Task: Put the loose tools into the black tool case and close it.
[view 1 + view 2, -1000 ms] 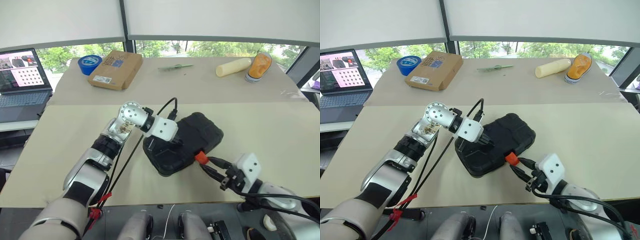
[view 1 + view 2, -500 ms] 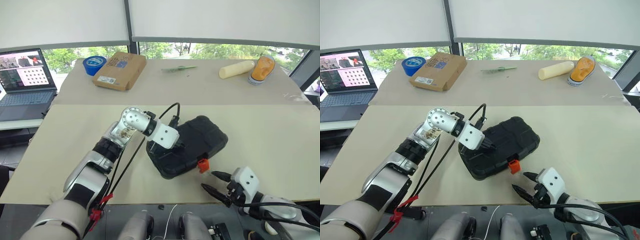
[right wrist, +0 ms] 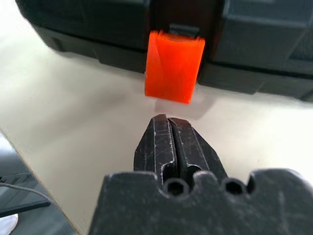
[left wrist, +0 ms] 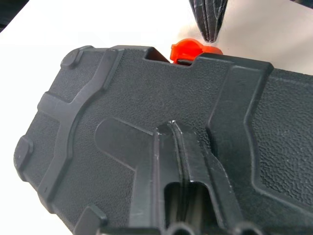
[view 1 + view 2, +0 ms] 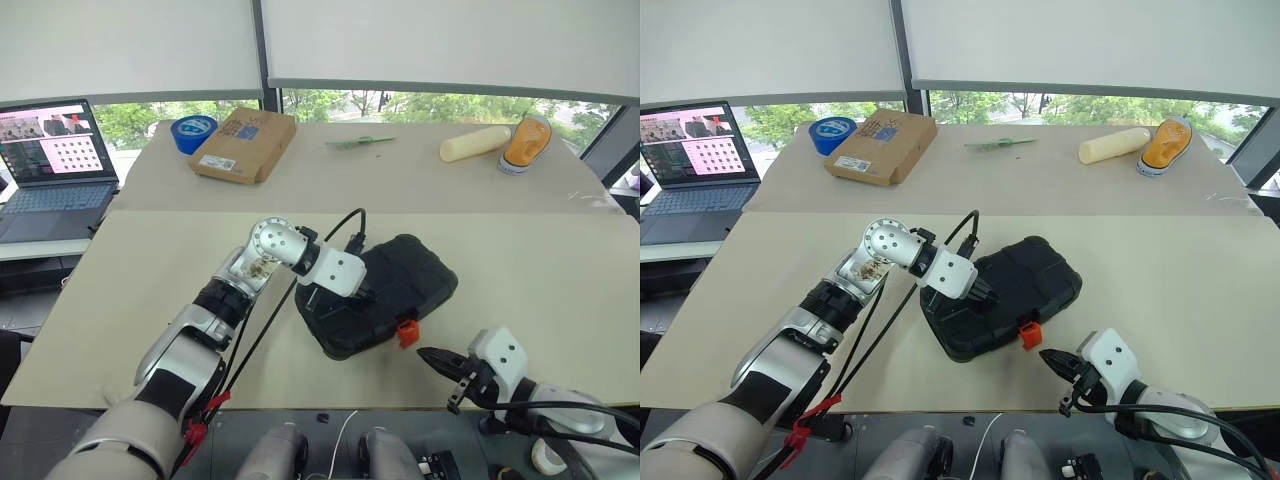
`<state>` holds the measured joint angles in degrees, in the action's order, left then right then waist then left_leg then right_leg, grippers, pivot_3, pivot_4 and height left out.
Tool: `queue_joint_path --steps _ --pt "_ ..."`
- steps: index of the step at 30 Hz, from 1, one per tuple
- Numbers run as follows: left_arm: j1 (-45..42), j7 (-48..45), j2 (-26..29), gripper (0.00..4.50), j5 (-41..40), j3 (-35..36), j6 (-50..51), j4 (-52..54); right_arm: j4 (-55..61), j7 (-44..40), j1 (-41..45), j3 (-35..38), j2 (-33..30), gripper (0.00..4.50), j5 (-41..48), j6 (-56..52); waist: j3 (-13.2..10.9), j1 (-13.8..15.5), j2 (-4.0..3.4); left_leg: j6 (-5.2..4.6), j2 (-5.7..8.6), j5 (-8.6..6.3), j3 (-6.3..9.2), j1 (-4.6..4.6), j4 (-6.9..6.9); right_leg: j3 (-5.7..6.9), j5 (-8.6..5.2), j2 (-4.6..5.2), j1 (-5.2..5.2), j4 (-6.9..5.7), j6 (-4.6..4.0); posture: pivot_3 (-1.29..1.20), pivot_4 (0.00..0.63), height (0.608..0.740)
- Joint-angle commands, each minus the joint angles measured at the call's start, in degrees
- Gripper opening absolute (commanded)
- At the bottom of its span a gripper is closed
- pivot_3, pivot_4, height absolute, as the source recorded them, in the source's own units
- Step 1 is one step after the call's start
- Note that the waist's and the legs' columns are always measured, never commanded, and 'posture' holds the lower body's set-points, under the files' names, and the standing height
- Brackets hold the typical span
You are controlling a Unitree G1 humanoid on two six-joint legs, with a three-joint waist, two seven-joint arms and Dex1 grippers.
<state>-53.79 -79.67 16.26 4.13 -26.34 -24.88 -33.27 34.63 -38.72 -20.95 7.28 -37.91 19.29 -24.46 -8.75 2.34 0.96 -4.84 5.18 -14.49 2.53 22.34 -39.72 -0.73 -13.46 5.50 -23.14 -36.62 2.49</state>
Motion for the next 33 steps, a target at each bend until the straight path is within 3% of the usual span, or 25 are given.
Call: queue_joint_path --steps 1,12,22,31,33 --pt "1.36 -0.12 -1.79 0.03 3.77 -4.32 1.04 -1.89 3.35 0.23 1.18 0.49 -0.91 0.00 0.91 -2.22 0.00 0.08 0.00 -0.01 0.00 -0.01 0.01 -0.01 0.00 0.01 0.00 0.01 0.00 0.00 0.00 0.00 0.150 0.738" --pt "0.53 3.42 -3.68 0.03 8.52 -5.52 1.30 -6.47 3.93 1.21 4.27 -2.39 -2.33 0.00 -1.68 -5.37 0.60 1.32 0.03 -0.18 0.05 -0.11 0.06 -0.05 -0.03 0.06 0.08 0.04 0.24 0.57 0.16 0.00 0.150 0.738" --pt "0.70 3.77 -3.19 0.03 8.78 -5.80 -0.44 -7.14 -3.80 3.31 11.43 -9.50 0.04 0.00 -8.13 -3.30 0.83 1.49 0.09 -0.29 0.06 -0.20 0.15 -0.44 -0.05 0.12 0.12 0.13 0.78 0.85 0.32 0.00 0.150 0.738" --pt "0.70 3.57 -3.15 0.03 8.47 -5.73 -0.83 -6.94 -5.44 4.13 9.74 -8.87 0.78 0.00 -10.74 0.59 0.87 1.32 0.11 -0.29 0.06 -0.21 0.18 -0.45 -0.05 0.11 0.12 0.12 0.79 0.84 0.33 0.00 0.150 0.738" --pt "0.85 3.63 -3.23 0.03 8.87 -6.18 -1.47 -7.12 -3.25 4.20 10.37 -6.22 3.11 0.00 -7.04 1.23 0.86 1.30 0.11 -0.29 0.06 -0.21 0.18 -0.45 -0.05 0.12 0.12 0.12 0.79 0.84 0.34 0.00 0.150 0.738"
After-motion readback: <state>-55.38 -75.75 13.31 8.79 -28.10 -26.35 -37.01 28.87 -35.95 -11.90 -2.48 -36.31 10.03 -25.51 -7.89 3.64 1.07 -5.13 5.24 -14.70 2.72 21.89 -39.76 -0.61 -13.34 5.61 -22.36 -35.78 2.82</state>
